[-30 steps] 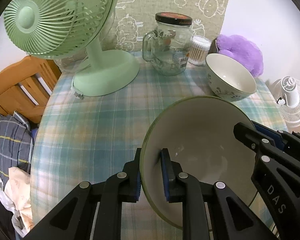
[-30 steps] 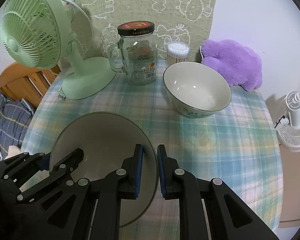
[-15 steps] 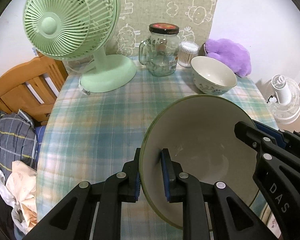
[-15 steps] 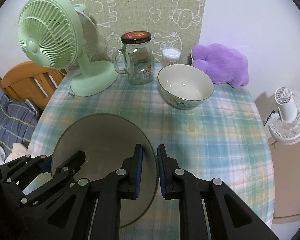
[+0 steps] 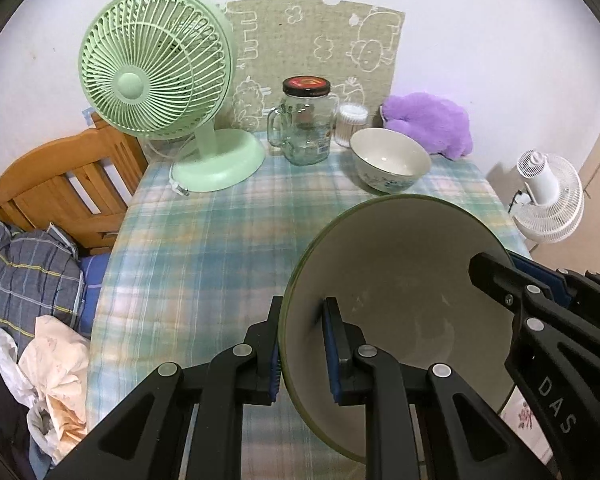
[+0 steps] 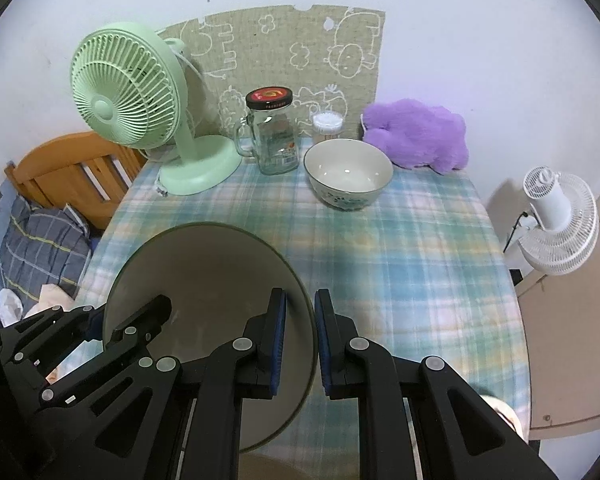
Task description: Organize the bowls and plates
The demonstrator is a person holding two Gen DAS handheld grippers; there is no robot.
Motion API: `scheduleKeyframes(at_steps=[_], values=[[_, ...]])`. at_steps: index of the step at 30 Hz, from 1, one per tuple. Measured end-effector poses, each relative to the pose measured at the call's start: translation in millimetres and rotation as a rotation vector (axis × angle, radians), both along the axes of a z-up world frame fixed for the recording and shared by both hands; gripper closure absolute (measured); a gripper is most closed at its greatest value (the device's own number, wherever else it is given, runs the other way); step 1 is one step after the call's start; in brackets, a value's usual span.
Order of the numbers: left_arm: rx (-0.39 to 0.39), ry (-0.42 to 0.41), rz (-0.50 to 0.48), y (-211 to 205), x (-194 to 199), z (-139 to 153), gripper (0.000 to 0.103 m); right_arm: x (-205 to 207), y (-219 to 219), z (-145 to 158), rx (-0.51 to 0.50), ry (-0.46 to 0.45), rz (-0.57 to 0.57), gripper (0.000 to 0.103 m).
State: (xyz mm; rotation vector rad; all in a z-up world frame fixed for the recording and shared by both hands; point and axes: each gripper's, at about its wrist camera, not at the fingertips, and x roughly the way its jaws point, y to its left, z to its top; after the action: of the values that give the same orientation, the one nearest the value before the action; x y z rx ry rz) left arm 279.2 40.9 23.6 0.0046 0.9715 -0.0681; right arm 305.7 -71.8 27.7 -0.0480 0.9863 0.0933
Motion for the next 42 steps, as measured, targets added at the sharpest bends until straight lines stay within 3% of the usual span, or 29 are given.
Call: scheduleKeyframes(at_steps=[20,42], values=[[-0.013,0.05,-0.012,-20,-88,-15,0.087,-99,-23,-10,0.02,0.078,0.002,0.085],[0.0,0.149,-0.034,-27,-115,-56,0.087,-127,-27,-51,0.006,0.206,-0.015,0.085]])
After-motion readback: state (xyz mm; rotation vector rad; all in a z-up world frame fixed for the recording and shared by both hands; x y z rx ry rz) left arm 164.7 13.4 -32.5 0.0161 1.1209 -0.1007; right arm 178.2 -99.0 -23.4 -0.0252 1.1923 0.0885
